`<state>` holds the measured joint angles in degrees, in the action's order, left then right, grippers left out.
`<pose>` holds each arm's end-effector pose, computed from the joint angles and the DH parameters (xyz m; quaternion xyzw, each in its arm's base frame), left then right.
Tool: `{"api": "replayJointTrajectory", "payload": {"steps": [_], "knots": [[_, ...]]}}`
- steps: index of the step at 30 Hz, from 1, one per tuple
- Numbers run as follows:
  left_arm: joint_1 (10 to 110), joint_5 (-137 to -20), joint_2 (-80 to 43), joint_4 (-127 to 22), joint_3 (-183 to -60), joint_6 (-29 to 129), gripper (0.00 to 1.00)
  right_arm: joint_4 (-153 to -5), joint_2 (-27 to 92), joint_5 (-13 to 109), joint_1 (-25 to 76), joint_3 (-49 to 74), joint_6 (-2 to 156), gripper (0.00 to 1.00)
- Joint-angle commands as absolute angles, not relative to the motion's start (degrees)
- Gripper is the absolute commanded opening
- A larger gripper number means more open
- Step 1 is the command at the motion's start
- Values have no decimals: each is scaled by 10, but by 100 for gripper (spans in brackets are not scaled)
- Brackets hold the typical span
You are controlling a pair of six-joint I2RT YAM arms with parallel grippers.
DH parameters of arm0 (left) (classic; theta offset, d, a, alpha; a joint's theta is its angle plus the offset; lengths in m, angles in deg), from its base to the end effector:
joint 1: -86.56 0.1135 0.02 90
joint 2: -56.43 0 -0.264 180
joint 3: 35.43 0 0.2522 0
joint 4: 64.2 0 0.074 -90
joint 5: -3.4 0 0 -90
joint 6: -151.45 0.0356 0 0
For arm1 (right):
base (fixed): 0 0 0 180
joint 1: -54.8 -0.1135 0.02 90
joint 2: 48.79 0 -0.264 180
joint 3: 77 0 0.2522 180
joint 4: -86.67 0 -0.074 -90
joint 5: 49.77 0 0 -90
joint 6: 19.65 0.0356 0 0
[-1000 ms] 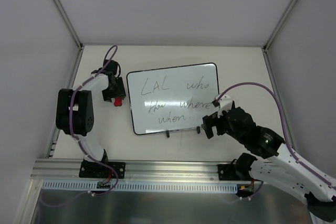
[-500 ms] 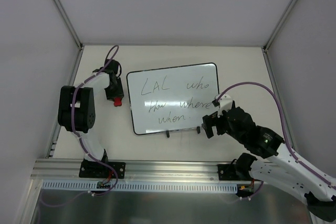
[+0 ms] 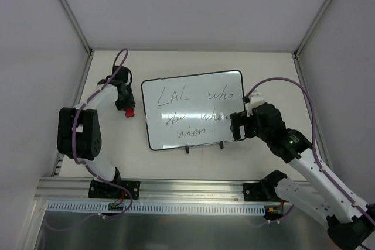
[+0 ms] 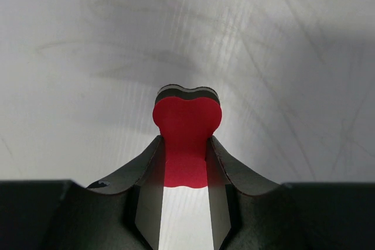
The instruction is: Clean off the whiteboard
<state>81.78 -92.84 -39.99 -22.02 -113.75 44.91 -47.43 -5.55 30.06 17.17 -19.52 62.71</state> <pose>0.3426 -0.0248 0.2025 -0.1128 0.9586 0.0043 0.2614 0.1345 0.0957 0.2992 -0.2949 0.8194 0.0509 0.4890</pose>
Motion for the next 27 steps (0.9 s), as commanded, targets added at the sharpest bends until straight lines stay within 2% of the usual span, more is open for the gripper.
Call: {"api": "replayJointTrajectory", "payload": {"steps": [1,7,12,20,27], "knots": [[823,-918,-316,-215,-1119,445,8,-521,-27,432,279,-152,604,99],[823,-913,-207,-206,-1091,454,8,-583,73,592,434,-120,633,98],[823,-902,-113,-193,-1073,470,8,-722,125,699,508,-158,719,88],[823,-868,-4,-185,-1045,491,8,-783,189,719,525,-169,690,80],[823,-821,33,-177,-1037,492,8,-799,220,699,527,-189,680,76]]}}
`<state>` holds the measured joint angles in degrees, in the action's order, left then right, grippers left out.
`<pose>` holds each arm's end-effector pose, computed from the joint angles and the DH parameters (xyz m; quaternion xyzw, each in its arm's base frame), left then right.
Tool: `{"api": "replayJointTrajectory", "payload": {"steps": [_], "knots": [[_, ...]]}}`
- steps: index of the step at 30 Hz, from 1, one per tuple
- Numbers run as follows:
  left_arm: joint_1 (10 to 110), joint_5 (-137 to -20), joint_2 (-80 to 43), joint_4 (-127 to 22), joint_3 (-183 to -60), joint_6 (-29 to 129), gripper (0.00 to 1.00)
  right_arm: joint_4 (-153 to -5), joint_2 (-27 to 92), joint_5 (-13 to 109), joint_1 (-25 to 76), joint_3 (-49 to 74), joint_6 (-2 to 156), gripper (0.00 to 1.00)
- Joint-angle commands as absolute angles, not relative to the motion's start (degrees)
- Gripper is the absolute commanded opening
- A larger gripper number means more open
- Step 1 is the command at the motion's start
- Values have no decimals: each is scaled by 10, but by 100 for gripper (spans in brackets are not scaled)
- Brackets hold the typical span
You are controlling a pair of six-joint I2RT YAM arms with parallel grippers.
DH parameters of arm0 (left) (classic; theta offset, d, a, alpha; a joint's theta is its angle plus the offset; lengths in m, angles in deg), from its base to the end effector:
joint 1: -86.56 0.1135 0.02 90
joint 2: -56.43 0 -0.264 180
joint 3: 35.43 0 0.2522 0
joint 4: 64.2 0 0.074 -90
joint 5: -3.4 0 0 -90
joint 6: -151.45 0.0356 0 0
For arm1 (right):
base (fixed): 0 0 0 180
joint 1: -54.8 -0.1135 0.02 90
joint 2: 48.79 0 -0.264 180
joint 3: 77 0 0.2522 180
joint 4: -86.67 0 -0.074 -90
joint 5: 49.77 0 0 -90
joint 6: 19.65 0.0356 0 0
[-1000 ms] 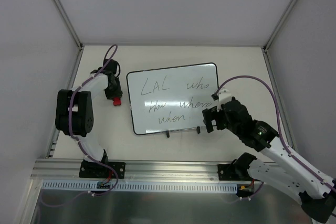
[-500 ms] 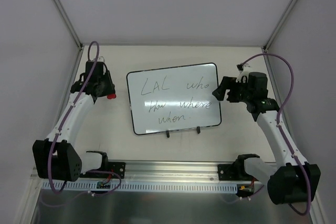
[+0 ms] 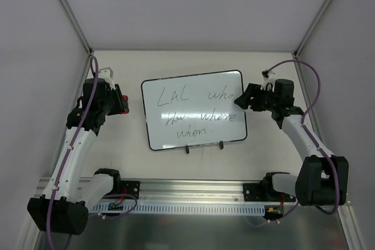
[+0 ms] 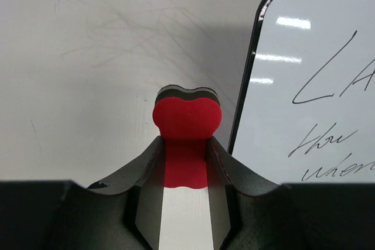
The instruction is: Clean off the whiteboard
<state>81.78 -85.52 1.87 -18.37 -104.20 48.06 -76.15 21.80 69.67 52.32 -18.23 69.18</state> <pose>0.2040 -0.0177 0.3330 -0.0609 0.8709 -0.0851 0.4803 0.2699 0.0292 0.2599 -0.1554 0.8288 0.2245 0.4883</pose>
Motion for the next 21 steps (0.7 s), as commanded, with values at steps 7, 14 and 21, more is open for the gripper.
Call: {"api": "replayJointTrajectory", "payload": {"steps": [7,14,21], "knots": [[809,-808,37,-174,-1047,488,8,-831,240,709,529,-204,671,64],[776,-818,29,-171,-1074,477,6,-851,226,694,540,-241,681,43],[724,-827,7,-171,-1109,464,6,-870,189,662,545,-288,697,37]]}}
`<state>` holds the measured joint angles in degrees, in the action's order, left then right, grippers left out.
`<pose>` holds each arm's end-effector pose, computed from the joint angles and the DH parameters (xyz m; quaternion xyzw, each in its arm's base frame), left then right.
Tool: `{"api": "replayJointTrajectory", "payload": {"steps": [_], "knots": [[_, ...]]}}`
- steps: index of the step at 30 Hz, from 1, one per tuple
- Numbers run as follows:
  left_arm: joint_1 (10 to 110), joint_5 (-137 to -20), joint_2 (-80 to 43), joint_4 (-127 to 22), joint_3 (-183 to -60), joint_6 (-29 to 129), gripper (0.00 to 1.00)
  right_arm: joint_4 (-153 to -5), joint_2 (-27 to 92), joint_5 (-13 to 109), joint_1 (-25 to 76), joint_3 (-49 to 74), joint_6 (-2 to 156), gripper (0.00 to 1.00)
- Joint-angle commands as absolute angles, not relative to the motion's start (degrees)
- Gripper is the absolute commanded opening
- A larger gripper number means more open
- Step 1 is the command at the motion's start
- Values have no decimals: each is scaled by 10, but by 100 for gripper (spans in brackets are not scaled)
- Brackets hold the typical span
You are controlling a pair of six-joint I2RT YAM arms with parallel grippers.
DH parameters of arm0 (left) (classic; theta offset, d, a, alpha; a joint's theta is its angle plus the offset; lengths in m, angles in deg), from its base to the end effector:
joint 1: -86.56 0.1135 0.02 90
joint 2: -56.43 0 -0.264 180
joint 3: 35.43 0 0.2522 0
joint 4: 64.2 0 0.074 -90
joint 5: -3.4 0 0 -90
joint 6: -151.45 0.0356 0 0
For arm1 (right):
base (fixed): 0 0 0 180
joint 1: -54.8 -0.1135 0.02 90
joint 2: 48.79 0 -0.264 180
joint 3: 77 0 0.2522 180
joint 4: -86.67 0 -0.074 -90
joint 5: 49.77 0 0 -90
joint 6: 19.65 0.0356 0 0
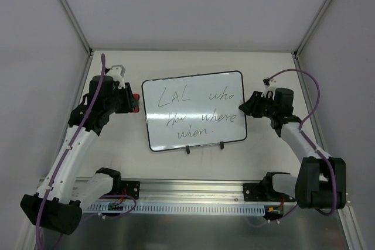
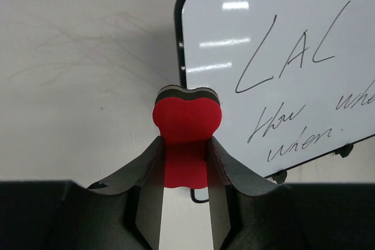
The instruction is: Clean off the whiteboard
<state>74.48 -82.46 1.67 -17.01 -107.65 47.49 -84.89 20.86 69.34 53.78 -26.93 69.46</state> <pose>0.1983 -0.0451 0.3505 0.0040 0.8645 -0.1435 0.4818 0.2582 0.0219 0.2271 -0.1432 0.8275 0.2160 0.4981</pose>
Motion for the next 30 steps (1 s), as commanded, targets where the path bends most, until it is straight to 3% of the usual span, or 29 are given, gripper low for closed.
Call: {"api": "replayJointTrajectory", "payload": {"steps": [1,18,30], "knots": [[720,-828,4,-171,-1113,462,6,-873,179,662,545,-293,702,37],[618,-953,-187,-184,-1232,440,6,-907,148,687,544,-336,717,36],[576,-1029,-264,-241,-1228,429,2,-906,149,699,544,-335,710,35]]}}
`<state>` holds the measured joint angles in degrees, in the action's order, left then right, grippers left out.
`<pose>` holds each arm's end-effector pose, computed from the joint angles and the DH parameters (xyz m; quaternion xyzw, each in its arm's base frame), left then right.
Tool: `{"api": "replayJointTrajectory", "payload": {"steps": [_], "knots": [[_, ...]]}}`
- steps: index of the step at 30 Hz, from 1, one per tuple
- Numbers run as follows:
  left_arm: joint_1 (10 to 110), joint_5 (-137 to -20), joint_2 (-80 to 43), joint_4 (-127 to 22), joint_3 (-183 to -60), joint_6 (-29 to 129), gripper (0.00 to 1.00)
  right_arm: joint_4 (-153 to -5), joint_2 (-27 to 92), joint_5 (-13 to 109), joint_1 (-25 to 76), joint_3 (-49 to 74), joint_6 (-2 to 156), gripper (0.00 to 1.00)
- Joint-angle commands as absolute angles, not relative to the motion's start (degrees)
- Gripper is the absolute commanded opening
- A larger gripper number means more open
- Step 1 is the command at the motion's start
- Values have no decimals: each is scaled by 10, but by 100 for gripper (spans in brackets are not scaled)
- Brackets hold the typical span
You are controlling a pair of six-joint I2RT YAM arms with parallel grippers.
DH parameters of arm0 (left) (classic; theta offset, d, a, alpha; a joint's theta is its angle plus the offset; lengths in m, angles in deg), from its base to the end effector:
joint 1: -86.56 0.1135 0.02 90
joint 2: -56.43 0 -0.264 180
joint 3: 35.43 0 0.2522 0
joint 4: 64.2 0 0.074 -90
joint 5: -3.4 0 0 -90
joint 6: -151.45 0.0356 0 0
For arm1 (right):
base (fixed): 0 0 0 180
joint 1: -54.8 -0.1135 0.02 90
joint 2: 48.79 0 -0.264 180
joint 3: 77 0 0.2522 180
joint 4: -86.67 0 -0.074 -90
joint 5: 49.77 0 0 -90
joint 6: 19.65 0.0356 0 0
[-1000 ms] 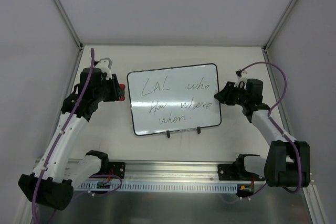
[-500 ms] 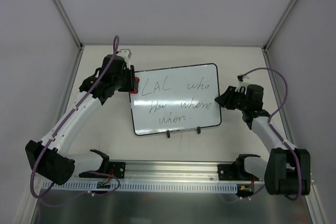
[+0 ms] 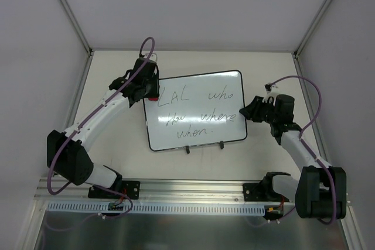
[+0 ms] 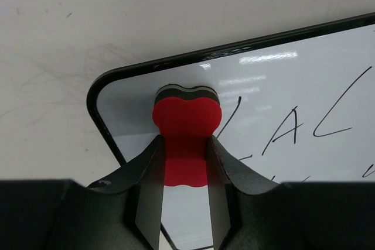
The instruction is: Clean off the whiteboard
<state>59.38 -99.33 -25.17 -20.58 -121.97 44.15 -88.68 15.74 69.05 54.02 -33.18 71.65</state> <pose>0.2861 -0.1381 0.3284 0.0293 0.8966 -0.0704 0.4362 0.2372 0.0204 0.2176 -0.1293 0.8191 0.2197 0.5139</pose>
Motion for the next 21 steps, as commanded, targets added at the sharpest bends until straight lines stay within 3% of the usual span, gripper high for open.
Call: {"api": "replayJointTrajectory", "payload": {"steps": [1,21], "knots": [[572,-1036,-268,-249,-1228,426,2,-906,150,700,544,-335,709,35],[417,-1085,-422,-257,-1328,424,2,-908,148,699,544,-346,691,33]]}}
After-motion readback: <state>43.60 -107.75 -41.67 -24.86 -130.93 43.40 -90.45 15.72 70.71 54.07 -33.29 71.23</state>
